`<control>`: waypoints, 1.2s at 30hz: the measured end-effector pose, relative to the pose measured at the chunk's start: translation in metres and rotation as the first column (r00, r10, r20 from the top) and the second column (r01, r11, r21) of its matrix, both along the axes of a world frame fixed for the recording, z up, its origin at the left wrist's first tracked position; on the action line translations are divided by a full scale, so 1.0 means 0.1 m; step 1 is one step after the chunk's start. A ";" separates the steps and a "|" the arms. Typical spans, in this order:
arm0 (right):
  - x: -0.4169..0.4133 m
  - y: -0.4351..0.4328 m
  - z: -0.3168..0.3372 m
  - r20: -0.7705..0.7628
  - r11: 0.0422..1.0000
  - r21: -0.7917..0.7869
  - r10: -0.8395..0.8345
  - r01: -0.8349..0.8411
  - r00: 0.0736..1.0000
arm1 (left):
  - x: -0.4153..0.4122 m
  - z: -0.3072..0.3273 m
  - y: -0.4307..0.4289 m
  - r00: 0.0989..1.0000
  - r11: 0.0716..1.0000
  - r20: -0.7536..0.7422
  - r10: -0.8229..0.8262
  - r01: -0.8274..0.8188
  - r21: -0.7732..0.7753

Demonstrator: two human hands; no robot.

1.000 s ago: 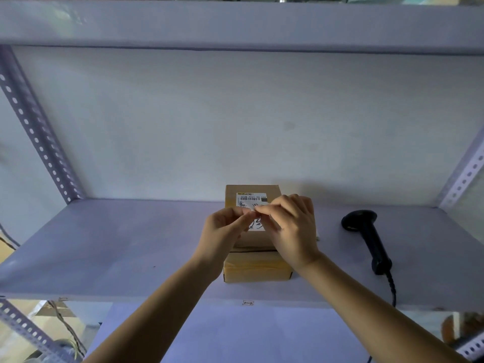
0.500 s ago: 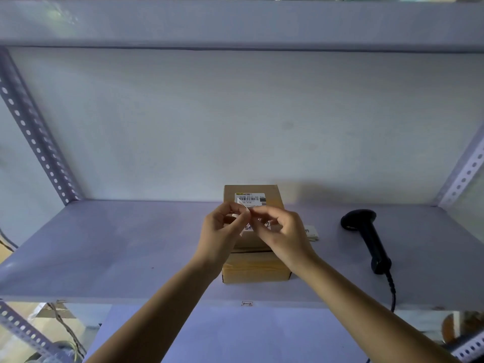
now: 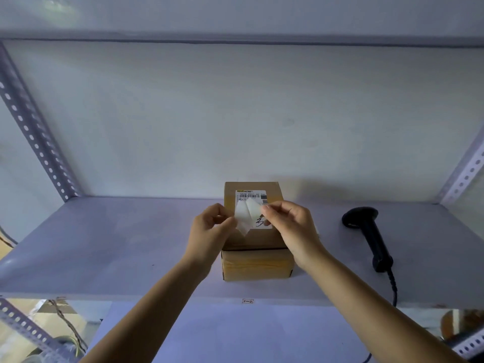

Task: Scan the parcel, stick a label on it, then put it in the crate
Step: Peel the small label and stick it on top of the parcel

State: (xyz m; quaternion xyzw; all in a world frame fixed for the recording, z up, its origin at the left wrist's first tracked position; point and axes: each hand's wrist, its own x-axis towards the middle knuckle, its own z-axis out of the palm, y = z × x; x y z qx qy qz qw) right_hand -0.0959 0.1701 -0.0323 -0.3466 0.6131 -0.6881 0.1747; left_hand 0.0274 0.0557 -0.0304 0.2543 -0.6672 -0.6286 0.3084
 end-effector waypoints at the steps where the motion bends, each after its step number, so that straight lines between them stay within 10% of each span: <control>1: -0.01 0.00 0.01 0.015 1.000 -0.001 -0.012 0.012 1.000 | 0.04 -0.01 -0.06 1.000 1.000 0.002 0.024 -0.024 0.005; 12: -0.06 -0.07 0.11 0.142 0.978 -0.116 -0.159 0.176 0.977 | 0.56 -0.30 -0.89 0.967 0.939 0.062 0.247 -0.255 0.231; 22: -0.05 -0.04 0.07 0.092 0.981 -0.120 -0.140 0.151 0.986 | 0.79 -0.75 -1.29 0.654 0.945 0.683 0.325 -0.192 -0.266; 28: -0.01 -0.06 0.08 0.009 0.981 -0.091 -0.171 0.171 0.985 | 0.65 -0.22 -1.01 0.673 0.760 0.496 0.548 -0.154 -0.631; 32: 0.06 -0.06 0.10 -0.157 0.962 -0.088 -0.271 0.260 0.950 | 0.37 0.42 -0.41 0.951 0.867 0.238 0.199 -0.057 -0.496; 36: 0.15 -0.08 0.11 -0.343 0.918 -0.125 -0.395 0.376 0.852 | 0.17 0.68 0.09 0.954 0.956 0.157 -0.256 0.273 -0.103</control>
